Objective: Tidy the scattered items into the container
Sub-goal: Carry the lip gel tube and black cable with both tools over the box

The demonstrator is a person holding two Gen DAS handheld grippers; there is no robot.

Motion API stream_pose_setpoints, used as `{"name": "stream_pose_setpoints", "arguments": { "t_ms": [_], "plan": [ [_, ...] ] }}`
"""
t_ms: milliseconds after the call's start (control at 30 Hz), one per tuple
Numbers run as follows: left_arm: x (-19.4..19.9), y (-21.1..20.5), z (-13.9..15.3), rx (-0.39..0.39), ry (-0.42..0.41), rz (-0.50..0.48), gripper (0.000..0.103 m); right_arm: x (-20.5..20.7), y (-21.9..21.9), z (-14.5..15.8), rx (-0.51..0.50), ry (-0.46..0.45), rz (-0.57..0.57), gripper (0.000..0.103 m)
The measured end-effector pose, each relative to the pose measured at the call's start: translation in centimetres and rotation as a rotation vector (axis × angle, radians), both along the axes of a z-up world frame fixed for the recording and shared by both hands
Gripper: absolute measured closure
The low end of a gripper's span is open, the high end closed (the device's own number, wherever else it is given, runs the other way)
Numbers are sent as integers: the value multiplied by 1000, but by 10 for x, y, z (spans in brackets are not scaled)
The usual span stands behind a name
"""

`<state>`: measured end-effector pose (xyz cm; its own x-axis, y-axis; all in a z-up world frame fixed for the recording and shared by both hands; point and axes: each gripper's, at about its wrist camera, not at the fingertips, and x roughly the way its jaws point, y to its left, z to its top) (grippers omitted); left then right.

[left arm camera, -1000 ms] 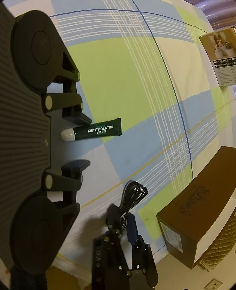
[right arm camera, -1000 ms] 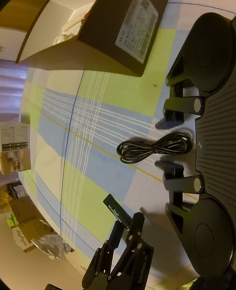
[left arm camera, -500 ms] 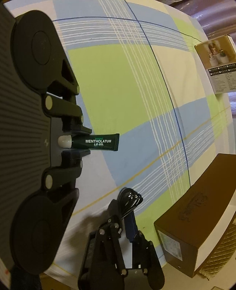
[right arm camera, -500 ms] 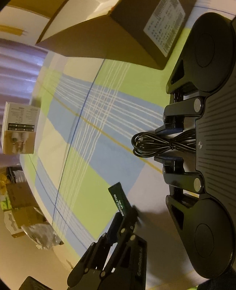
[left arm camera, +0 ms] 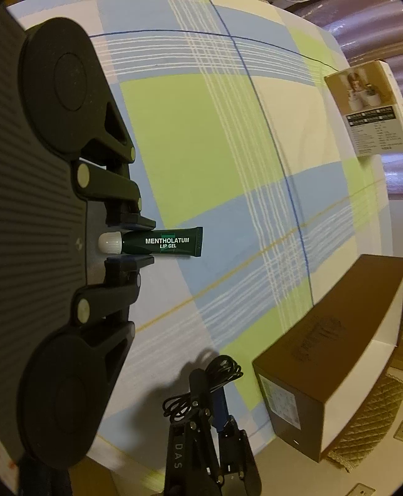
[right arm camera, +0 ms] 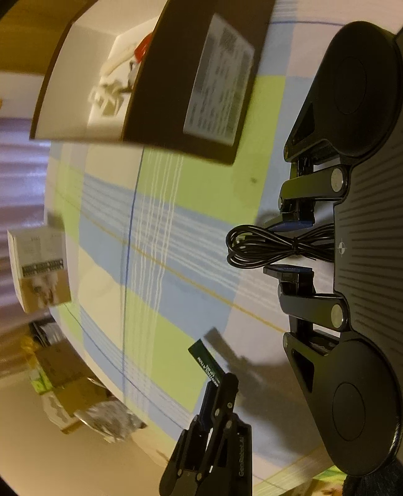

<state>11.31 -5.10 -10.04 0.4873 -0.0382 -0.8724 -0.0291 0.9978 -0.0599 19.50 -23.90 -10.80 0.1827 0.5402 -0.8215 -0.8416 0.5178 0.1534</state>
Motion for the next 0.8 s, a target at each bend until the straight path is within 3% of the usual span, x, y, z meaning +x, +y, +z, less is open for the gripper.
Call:
{"name": "stream_pose_setpoints", "arguments": {
  "t_ms": [500,800],
  "plan": [
    [4,-25,30,-35,-47,-61,91,9,-44,28,49,14,-108,84],
    [15,-50,57,-65,-115,-116,91,17,-69,44,88,8,-156,84]
  ]
}}
